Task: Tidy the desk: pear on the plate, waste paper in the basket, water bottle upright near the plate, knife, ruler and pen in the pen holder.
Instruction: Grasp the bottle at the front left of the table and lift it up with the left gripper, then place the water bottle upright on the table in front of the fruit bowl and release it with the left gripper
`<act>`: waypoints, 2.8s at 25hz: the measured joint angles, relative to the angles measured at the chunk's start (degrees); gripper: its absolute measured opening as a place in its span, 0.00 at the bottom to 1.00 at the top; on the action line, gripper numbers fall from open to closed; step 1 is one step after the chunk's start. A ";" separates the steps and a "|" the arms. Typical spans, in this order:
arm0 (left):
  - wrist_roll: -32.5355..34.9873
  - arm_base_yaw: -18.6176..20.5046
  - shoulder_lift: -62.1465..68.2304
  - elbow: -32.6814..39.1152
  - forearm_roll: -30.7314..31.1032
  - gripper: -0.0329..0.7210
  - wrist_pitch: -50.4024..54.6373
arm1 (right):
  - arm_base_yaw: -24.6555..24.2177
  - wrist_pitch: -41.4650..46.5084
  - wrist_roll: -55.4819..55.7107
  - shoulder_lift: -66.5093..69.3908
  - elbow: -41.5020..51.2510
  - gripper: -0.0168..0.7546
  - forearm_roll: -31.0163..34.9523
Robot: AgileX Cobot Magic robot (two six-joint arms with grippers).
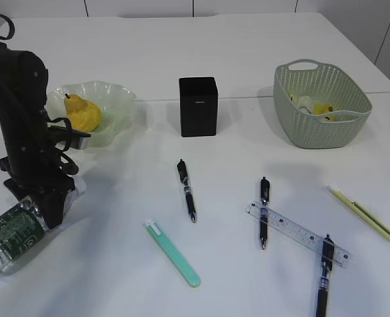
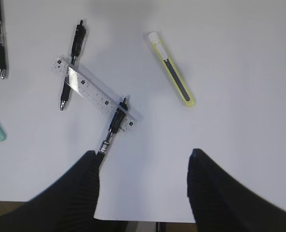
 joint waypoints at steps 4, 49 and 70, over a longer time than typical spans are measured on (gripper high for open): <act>0.00 0.00 0.00 0.00 -0.24 0.52 0.00 | 0.00 0.00 -0.31 0.00 0.00 0.62 0.00; -5.83 2.78 -28.82 16.98 -9.90 0.52 -29.60 | 0.00 0.00 -0.31 0.00 0.00 0.62 1.06; -5.87 2.78 -41.42 52.75 -11.10 0.52 -102.55 | 0.00 0.00 -0.31 0.00 0.00 0.62 1.06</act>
